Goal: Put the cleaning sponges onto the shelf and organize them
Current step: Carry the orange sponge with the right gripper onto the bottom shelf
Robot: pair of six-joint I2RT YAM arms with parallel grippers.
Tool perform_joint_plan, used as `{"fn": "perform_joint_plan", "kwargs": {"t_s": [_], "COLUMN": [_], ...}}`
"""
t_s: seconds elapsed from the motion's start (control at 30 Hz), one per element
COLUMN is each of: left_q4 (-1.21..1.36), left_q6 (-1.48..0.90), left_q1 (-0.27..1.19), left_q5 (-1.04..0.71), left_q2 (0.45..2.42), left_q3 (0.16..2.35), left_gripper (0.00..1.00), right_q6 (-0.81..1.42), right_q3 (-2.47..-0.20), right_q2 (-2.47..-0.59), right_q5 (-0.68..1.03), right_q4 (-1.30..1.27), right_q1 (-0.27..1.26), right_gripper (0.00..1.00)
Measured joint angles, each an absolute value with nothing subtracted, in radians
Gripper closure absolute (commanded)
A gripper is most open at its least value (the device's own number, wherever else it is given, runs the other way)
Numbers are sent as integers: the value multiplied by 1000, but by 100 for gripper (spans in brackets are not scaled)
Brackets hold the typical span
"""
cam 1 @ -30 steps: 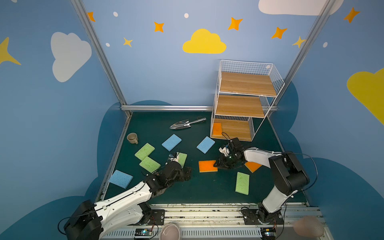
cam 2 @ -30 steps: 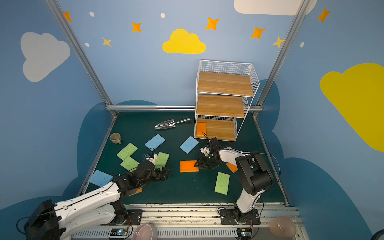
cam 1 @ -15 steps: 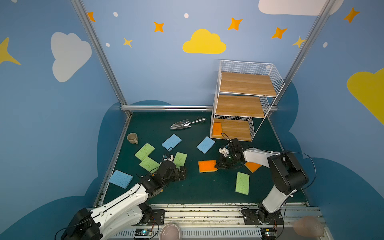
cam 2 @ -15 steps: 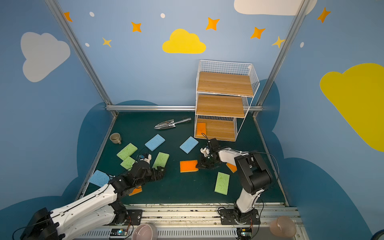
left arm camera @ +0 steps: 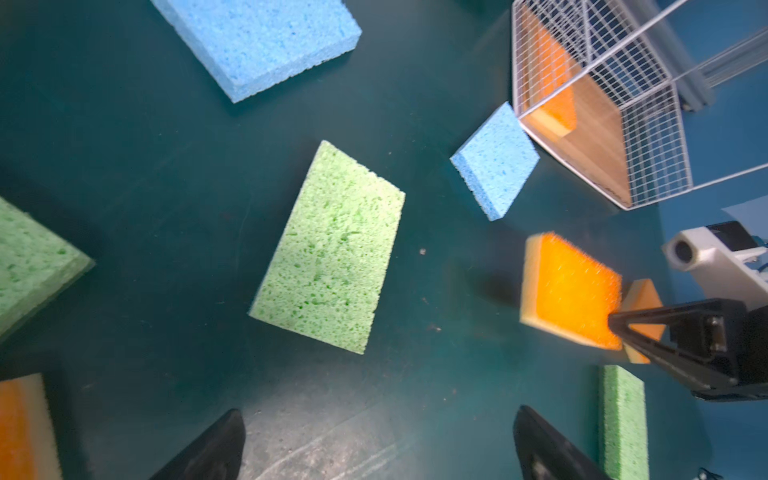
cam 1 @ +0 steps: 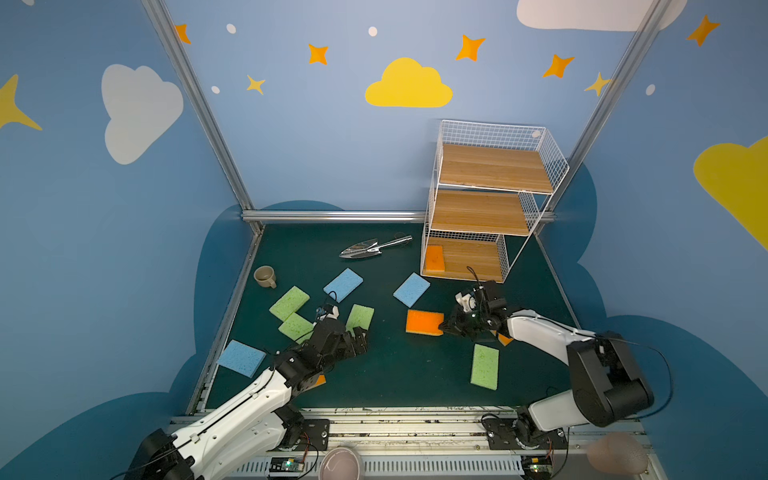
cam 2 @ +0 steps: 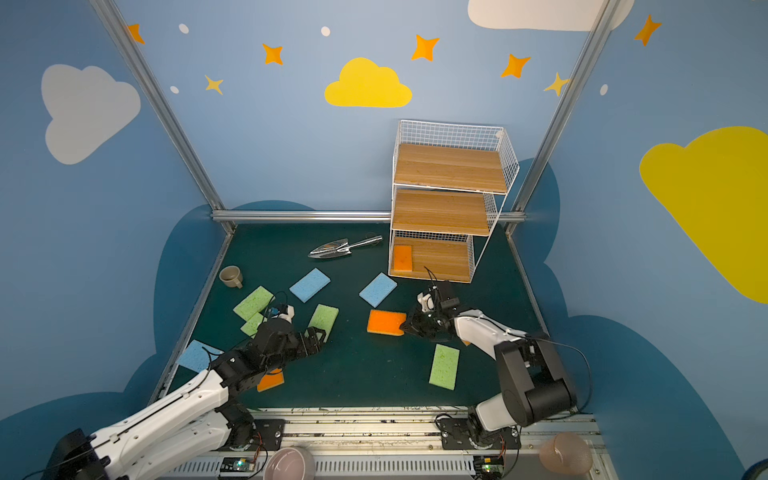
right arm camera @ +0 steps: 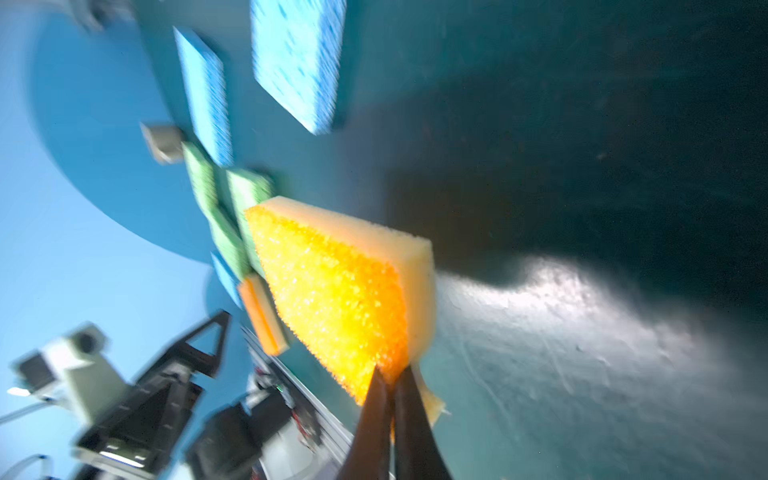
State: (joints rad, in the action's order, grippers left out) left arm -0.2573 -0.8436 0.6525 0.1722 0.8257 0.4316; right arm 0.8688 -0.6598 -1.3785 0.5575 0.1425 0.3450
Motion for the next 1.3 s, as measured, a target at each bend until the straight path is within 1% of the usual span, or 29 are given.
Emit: {"fn": "perform_joint_plan", "kwargs": {"t_s": [0.13,0.27,0.37,0.5,0.67,0.9,1.3], "left_q4": [-251,-235,-226,-213,-176,-144,-112], "left_q6": [-835,-828,-816,-806,-792,-776,-728], "left_q1": [652,651,651,651,651,651,648], "left_q5": [162,152,149,149,149,154,184], "left_q2": [807,830,871,940,1017,1085,1121], "left_q3": [430,430,432,453,497,550,559], "left_gripper": [0,0,0,0,0,0,0], "right_q6": [1018,1163,1257,1359,1468,1568,1594], "right_q3": [-565,-500,-493,-508,-575,-720,-1013], "right_q2": [-1262,-1173,-1146,-1158,-1236,-1441,-1740], "right_q5": [513,414,336,234,116,17,-71], "right_q4": [85,54,26,-3,-22,-86,-132], "right_q1": [292,273,271,264,249,235,229], "right_gripper": [100,100,100,100,100,100,100]}}
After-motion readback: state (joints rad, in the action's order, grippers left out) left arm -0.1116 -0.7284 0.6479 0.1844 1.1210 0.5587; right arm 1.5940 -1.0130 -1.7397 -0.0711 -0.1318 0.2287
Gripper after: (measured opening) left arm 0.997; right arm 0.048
